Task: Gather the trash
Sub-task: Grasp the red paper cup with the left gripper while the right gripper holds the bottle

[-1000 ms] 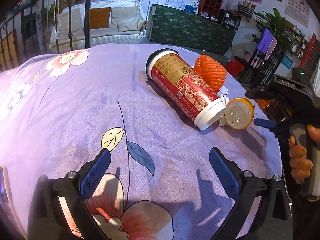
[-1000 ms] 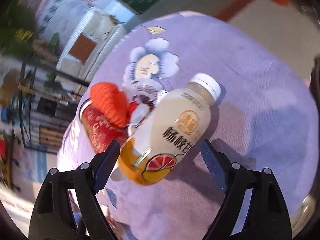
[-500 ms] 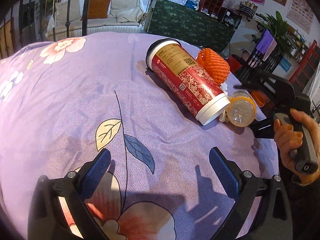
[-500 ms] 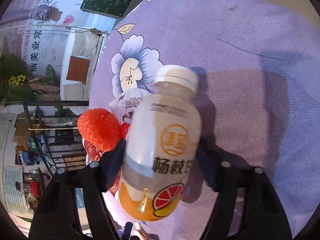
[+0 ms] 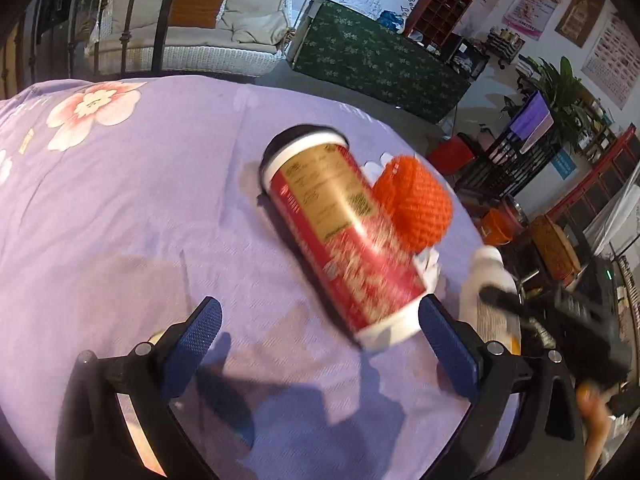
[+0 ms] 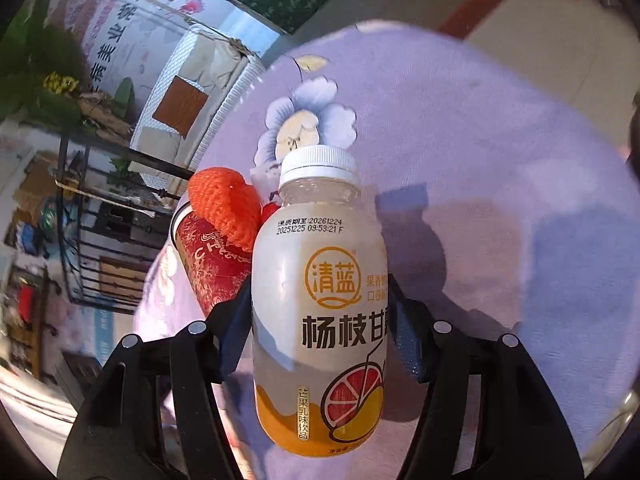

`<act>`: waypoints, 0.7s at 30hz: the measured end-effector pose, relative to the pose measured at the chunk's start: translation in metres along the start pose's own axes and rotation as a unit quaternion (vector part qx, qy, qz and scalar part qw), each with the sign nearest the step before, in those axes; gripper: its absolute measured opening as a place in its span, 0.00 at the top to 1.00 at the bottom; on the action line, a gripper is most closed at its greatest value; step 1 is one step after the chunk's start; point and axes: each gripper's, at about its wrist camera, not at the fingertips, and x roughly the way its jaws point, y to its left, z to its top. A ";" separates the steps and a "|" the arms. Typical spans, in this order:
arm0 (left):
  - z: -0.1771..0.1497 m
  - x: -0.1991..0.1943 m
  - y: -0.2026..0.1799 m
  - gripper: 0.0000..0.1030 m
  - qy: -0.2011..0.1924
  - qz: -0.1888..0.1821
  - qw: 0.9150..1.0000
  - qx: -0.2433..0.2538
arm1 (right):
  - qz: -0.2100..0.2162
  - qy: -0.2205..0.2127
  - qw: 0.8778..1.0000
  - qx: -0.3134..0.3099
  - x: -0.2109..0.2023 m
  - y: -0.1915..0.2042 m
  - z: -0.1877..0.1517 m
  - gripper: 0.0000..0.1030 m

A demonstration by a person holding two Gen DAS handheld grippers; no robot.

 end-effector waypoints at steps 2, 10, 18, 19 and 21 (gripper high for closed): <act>0.012 0.012 -0.001 0.06 0.006 -0.006 1.000 -0.024 | -0.021 -0.031 0.999 -0.037 -0.019 0.007 -0.005 0.39; 0.041 0.065 -0.011 0.06 0.052 0.011 0.995 -0.079 | -0.053 -0.089 0.989 -0.107 -0.057 0.015 -0.027 0.39; 0.045 0.098 0.004 0.19 0.104 0.016 0.987 -0.120 | -0.056 -0.085 0.988 -0.119 -0.056 0.015 -0.037 0.39; 0.044 0.098 0.006 0.21 0.103 0.011 0.987 -0.124 | -0.056 -0.084 0.988 -0.117 -0.055 0.013 -0.036 0.39; 0.040 0.090 0.007 0.23 0.092 0.005 0.988 -0.122 | -0.055 -0.084 0.989 -0.113 -0.055 0.011 -0.037 0.39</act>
